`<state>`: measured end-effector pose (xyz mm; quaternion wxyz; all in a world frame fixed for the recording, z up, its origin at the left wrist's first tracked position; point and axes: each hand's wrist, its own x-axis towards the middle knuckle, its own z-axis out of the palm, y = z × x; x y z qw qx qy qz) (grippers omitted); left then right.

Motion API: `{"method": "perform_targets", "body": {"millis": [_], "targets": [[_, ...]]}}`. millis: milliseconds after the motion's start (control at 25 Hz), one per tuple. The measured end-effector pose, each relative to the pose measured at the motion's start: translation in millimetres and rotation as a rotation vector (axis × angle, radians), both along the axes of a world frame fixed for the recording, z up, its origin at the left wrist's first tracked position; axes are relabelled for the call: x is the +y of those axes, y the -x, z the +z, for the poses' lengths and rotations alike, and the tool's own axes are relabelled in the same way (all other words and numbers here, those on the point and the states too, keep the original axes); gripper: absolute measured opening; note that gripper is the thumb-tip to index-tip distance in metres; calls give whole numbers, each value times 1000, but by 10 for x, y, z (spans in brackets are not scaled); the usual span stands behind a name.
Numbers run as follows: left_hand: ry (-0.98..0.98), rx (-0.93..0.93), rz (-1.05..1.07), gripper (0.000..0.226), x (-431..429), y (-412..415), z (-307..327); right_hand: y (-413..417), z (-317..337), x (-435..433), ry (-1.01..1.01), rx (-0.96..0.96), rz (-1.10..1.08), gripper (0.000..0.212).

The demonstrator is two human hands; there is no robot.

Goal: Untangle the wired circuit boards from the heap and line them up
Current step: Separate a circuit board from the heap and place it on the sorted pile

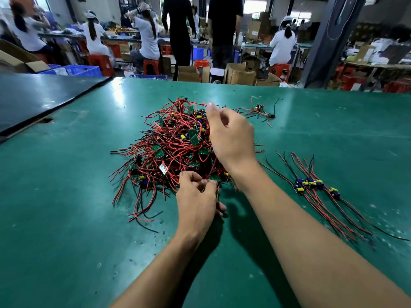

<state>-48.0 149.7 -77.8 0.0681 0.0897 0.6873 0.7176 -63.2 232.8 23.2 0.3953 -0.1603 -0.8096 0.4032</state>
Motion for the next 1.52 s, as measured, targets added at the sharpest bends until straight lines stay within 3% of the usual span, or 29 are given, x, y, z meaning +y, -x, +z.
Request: {"method": "perform_targets", "body": {"millis": [80,200,320,720,920,1160,1320,1520], "targets": [[39,17,-6,15,12,7,-20,127,-4,-24,-1,-267,-6,59],[34,26,-26,13,23,13,-31,200,-203,-27,-140,-491,-65,44],[49,39,-43,10,8,16,-22,157,-302,26,-94,-435,-78,30],[-9,61,-152,10,-7,-33,11,-672,-590,604,545,-108,161,11],[100,149,-179,14,23,-57,-10,-1022,-819,646,927,-86,285,19],[41,97,-367,25,41,-121,41,-1009,-847,547,973,-57,424,13],[54,118,-427,15,35,-109,17,-1004,-874,523,1038,-72,449,7],[45,84,-466,12,14,-89,7,-1017,-861,580,970,-70,395,20]]}}
